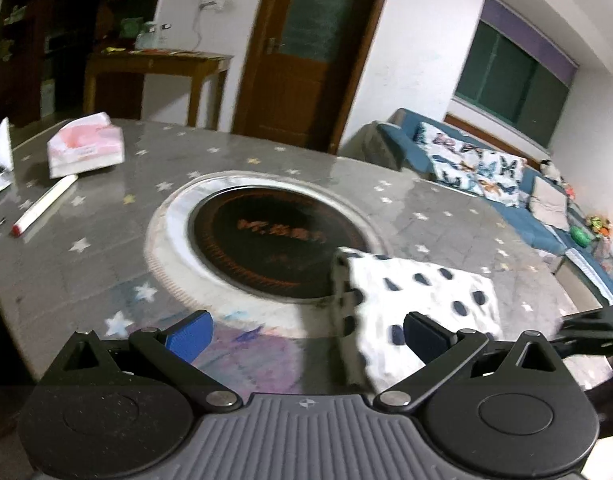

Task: Fold clothes

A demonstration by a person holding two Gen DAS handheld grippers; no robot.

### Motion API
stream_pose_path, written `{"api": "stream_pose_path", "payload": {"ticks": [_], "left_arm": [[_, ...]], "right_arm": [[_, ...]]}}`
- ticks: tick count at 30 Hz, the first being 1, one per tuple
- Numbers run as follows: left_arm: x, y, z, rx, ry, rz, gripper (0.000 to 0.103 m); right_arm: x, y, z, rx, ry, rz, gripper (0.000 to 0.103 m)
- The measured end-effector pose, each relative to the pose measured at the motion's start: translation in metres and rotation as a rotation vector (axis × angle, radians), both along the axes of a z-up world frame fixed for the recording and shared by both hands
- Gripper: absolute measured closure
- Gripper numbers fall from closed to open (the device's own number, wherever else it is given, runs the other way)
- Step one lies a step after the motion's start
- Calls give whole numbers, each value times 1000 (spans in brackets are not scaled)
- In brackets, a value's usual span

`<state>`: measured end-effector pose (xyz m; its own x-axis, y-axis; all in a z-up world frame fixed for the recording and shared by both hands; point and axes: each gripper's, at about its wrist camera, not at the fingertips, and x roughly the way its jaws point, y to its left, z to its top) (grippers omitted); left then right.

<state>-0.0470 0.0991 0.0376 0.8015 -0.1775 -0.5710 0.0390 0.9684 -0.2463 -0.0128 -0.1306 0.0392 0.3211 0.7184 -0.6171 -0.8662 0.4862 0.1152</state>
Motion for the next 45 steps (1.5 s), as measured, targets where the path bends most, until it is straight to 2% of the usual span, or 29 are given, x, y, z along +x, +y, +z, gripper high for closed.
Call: {"api": "stream_pose_path", "payload": {"ticks": [2,7,11,14,18,22,26,28,30,33,39,45], "left_arm": [[1,-10,3,-11,-10,-31,0],[8,-37,2,-69,-11,-131,0],[9,-51,-4,-85,-4,-189,0],[9,-53,-11,-98,13,-201,1],[6,-57,-19,-92,31,-223,12],[-1,-65,-22,-54,16,-238,23],[-7,-68,-18,-34,-28,-256,27],[-6,-69,-21,-38,-16,-276,27],[-3,-70,-28,-39,13,-291,30],[-2,-68,-36,-42,42,-297,30],[-3,-65,-41,-52,52,-297,30],[-2,-63,-44,-61,65,-294,29]], "right_arm": [[-1,8,-12,-28,7,22,65],[-5,9,-25,-9,25,14,64],[2,-18,-7,26,15,-46,63],[16,-38,3,16,-29,-132,61],[49,-50,4,11,-62,-244,61],[82,-43,-6,-2,-61,-298,61],[108,-40,-31,-28,-16,-374,61],[116,-43,-42,-46,15,-399,61],[117,-42,-46,-52,15,-397,61],[111,-36,-35,-69,-16,-383,61],[112,3,-15,-61,-52,-272,60],[126,58,-31,-135,-51,-172,61]]}}
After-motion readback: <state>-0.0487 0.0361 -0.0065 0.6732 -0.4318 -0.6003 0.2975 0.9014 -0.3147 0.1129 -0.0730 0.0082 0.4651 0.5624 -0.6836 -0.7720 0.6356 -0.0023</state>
